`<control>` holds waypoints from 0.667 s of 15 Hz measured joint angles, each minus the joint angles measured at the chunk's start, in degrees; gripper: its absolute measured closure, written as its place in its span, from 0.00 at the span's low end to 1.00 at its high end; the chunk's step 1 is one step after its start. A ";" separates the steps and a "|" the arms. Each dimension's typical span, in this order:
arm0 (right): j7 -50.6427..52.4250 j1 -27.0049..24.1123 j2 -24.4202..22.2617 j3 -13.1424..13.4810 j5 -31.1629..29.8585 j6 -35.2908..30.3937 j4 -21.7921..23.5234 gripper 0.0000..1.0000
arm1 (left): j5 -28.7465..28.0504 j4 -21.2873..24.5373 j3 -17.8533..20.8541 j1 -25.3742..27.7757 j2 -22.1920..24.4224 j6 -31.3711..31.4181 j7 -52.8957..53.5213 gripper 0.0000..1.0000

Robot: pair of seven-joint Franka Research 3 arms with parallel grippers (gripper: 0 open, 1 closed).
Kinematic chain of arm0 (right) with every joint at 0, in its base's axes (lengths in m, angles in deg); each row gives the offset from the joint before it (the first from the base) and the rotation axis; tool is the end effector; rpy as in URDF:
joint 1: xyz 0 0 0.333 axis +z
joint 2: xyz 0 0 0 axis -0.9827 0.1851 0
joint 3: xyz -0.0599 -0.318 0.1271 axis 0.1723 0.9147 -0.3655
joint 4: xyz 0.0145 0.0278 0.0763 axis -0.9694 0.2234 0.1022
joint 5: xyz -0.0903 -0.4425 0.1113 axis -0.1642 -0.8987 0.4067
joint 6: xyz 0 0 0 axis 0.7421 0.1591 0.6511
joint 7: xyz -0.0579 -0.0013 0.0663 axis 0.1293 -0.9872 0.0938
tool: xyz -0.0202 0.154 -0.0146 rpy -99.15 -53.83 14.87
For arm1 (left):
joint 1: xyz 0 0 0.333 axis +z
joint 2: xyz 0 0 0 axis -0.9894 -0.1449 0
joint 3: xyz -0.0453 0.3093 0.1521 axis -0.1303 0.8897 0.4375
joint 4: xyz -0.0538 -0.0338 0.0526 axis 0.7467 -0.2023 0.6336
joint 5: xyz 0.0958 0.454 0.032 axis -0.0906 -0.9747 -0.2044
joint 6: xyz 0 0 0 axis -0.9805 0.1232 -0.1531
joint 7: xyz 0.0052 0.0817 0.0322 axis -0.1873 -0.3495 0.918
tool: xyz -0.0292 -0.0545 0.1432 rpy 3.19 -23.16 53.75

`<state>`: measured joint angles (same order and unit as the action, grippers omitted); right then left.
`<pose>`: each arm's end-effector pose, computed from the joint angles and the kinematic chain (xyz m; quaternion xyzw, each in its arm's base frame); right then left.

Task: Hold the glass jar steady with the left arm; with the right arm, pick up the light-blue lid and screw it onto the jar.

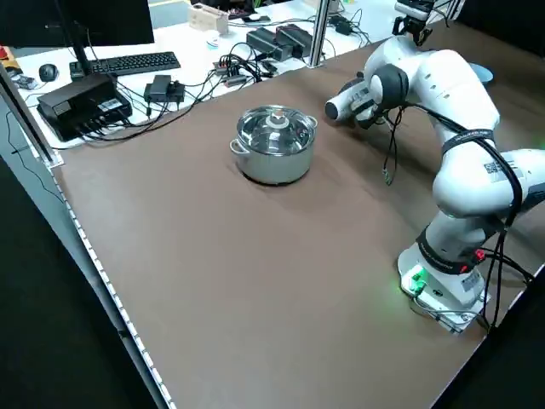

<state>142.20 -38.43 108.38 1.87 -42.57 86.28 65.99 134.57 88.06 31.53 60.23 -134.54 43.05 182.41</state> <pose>0.6837 0.4942 0.3342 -0.6611 -0.7490 -0.0386 0.0213 0.6842 -0.5057 0.0018 0.5114 -0.5393 0.5205 0.4203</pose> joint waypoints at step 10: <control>0.00 -0.53 1.47 0.17 -0.02 4.73 -0.04 0.33 | 0.00 -0.08 0.13 0.05 0.00 0.00 -0.07 0.04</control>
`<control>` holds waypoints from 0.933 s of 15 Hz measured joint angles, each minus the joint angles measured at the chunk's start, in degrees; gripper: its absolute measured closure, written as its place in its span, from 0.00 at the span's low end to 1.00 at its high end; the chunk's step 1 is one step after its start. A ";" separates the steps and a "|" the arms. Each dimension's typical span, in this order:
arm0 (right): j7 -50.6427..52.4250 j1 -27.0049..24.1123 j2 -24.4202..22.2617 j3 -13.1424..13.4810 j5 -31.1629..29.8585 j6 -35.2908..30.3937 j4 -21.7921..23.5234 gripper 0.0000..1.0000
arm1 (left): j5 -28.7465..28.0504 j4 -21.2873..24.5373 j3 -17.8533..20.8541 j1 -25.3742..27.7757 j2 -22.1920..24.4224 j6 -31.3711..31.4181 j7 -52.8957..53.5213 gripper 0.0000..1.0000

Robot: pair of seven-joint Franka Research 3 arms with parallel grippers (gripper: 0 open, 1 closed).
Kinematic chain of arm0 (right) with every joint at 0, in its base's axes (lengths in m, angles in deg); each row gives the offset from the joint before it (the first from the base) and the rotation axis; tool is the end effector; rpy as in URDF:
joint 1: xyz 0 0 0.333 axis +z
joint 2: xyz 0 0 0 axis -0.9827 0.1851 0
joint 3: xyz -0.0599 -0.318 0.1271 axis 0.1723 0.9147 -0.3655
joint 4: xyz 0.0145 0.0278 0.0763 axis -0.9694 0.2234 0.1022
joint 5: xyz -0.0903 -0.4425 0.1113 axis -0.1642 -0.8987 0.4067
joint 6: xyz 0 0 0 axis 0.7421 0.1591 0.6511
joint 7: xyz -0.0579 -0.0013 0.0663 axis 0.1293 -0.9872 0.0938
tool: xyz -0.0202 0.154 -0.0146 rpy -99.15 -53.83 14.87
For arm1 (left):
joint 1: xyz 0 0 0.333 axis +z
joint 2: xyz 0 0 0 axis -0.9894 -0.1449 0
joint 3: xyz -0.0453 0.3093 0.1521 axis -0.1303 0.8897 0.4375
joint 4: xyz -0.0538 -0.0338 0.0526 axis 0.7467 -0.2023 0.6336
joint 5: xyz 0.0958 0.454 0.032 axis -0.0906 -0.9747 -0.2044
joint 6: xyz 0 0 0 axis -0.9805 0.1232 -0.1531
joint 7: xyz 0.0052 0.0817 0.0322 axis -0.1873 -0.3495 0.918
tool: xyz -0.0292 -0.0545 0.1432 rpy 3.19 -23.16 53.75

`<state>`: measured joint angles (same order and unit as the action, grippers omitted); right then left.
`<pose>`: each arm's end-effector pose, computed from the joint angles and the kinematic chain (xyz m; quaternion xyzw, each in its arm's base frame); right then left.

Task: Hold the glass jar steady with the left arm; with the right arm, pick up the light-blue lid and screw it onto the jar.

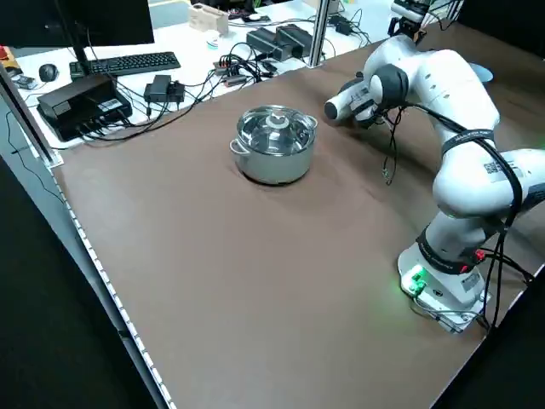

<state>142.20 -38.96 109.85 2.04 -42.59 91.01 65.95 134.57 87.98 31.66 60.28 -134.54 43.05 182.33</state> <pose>0.7001 0.4921 0.3214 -0.6656 -0.7434 -0.0656 0.0094 0.6859 -0.5040 0.0020 0.5121 -0.5392 0.5207 0.4193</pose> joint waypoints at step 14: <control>-0.14 0.67 1.12 -0.20 0.00 1.68 -0.01 0.33 | 0.00 -0.02 0.04 0.08 0.00 0.00 -0.15 0.04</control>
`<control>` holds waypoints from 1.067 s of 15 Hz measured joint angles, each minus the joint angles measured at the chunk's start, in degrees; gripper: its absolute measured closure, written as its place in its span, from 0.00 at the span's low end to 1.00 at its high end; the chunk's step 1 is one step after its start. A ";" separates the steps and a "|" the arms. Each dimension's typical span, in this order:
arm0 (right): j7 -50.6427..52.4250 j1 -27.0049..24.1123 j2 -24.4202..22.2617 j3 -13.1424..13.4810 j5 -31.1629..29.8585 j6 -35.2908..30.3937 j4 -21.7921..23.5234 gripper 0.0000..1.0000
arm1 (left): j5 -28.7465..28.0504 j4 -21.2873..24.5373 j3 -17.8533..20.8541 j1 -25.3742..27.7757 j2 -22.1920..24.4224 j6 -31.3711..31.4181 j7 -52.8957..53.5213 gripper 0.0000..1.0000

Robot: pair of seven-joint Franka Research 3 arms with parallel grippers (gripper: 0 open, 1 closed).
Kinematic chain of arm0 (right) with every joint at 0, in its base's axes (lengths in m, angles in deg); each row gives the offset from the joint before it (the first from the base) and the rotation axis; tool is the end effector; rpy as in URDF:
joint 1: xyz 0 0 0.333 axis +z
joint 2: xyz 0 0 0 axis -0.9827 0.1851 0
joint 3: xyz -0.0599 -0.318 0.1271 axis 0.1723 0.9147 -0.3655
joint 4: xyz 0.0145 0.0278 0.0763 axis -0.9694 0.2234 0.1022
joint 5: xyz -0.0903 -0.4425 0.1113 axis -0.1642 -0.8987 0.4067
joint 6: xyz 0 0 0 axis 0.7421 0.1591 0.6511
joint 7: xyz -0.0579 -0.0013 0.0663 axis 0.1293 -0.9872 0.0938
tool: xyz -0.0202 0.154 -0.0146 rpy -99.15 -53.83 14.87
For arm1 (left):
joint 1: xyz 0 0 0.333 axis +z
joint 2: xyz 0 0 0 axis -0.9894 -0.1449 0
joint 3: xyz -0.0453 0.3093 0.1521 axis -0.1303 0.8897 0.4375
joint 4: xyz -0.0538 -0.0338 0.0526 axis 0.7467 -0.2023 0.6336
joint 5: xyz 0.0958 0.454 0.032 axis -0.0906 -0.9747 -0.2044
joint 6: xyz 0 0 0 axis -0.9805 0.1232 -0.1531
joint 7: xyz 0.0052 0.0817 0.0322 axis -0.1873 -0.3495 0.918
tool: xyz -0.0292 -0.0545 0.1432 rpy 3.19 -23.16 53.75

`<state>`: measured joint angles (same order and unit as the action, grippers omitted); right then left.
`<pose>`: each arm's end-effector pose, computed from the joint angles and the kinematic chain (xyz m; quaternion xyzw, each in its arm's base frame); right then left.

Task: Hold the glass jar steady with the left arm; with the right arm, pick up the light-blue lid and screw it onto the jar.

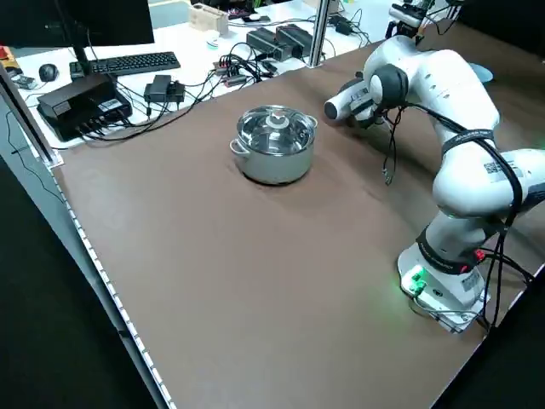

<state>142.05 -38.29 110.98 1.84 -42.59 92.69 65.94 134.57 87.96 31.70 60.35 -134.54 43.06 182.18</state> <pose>0.6964 0.5040 0.3076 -0.6615 -0.7466 -0.0700 0.0081 0.6868 -0.5028 0.0020 0.5132 -0.5384 0.5205 0.4193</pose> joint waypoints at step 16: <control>-0.63 0.19 0.62 -0.08 0.00 0.82 0.00 0.33 | 0.00 -0.01 0.01 0.09 0.00 0.02 -0.05 0.04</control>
